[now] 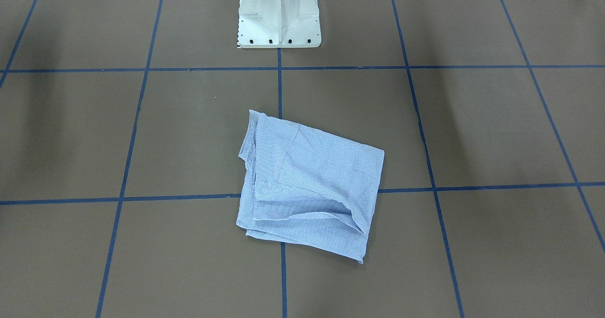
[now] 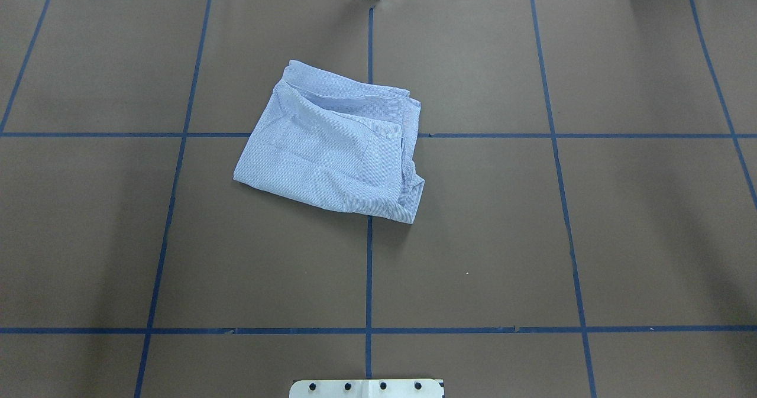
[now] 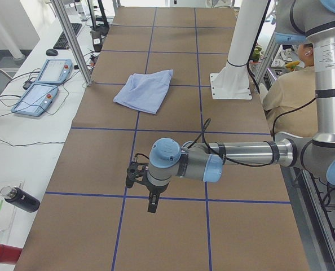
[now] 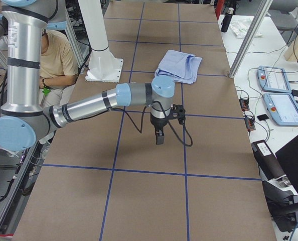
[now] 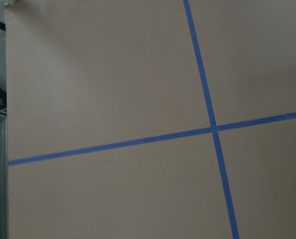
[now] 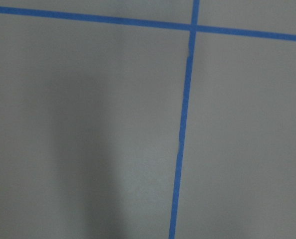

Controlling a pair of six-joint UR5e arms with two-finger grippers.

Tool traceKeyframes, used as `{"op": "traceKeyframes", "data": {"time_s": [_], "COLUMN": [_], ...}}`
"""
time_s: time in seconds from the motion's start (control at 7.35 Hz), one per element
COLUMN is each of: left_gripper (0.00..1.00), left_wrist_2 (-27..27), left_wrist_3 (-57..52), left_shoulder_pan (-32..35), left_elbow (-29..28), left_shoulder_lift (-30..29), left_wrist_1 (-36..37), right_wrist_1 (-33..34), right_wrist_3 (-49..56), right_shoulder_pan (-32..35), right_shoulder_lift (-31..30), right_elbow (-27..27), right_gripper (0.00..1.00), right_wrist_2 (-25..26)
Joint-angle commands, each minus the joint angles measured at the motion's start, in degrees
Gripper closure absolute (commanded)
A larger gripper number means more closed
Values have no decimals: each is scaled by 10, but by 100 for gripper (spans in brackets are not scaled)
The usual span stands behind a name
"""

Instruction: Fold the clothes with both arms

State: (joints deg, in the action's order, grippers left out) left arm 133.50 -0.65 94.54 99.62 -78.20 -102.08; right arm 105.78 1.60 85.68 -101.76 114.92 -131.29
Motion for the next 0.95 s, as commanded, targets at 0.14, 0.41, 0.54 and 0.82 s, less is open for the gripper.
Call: {"op": "traceKeyframes", "data": {"time_s": [0.14,0.41,0.54,0.82], "left_gripper": [0,0,0,0], "left_wrist_2": [26,26,19,20], "left_wrist_3": [2,-1,-1,-3], "left_shoulder_pan": [-39,-54,-53,-53], "left_elbow": [7,29,32,34], "left_shoulder_lift": [7,7,6,8], "left_wrist_1": [19,46,44,39], "right_wrist_1": [-42,-71,-71,-71], "right_wrist_3": [-1,2,1,-2], "right_shoulder_pan": [21,42,46,46], "right_shoulder_lift": [-46,-68,-69,-66], "right_elbow": [-20,-18,-19,-23], "right_gripper": [0,0,0,0], "right_wrist_2": [-1,-1,-2,-2]}}
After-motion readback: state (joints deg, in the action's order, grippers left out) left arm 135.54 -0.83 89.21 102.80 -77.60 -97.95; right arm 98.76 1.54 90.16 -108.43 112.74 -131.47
